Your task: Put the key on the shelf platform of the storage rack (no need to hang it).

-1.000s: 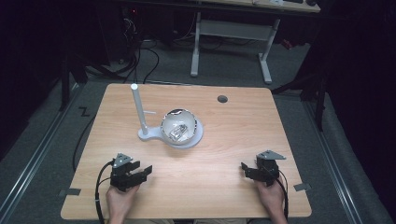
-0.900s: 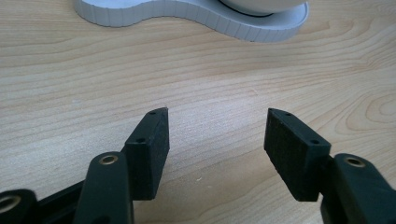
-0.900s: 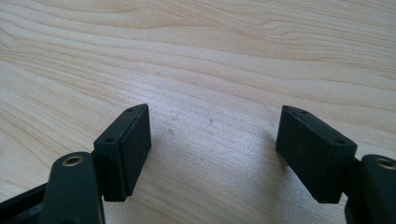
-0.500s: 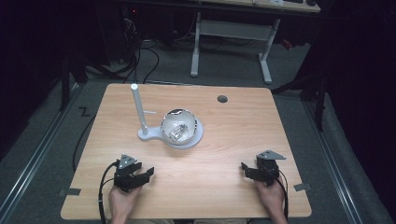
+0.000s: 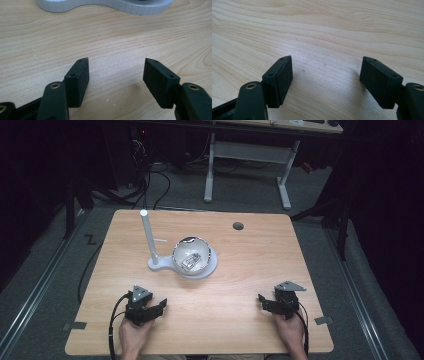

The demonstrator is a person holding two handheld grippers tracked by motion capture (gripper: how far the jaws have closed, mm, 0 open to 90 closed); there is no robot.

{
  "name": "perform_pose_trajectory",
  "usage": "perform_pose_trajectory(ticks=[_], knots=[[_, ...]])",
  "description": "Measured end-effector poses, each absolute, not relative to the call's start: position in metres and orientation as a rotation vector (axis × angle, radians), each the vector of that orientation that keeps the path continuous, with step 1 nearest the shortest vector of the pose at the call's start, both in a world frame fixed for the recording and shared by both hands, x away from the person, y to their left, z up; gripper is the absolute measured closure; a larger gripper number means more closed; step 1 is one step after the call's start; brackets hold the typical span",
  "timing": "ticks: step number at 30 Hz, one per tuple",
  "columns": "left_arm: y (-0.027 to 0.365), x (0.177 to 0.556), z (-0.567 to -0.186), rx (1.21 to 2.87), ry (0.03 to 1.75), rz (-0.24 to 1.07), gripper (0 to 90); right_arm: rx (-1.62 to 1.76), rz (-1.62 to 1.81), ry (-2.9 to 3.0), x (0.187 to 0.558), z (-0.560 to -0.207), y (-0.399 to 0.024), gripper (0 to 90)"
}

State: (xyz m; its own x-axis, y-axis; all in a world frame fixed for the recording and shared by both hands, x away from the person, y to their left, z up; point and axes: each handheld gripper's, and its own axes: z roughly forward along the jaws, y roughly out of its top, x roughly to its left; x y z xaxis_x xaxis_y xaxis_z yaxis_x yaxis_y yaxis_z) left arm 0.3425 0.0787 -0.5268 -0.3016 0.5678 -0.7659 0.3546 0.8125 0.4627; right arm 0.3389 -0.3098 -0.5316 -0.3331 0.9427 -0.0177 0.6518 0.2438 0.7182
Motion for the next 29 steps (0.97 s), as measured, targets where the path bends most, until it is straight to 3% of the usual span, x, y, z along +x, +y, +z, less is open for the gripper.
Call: perform_pose_trajectory(ticks=[13, 29], knots=[[0.062, 0.340, -0.535, 0.757, 1.899, 0.364, 32.4, 1.453, 0.861, 2.072, 0.339, -0.532, -0.310, 26.9], [0.062, 0.341, -0.535, 0.753, 1.903, 0.359, 30.8, 1.449, 0.862, 2.073, 0.339, -0.532, -0.310, 26.9]])
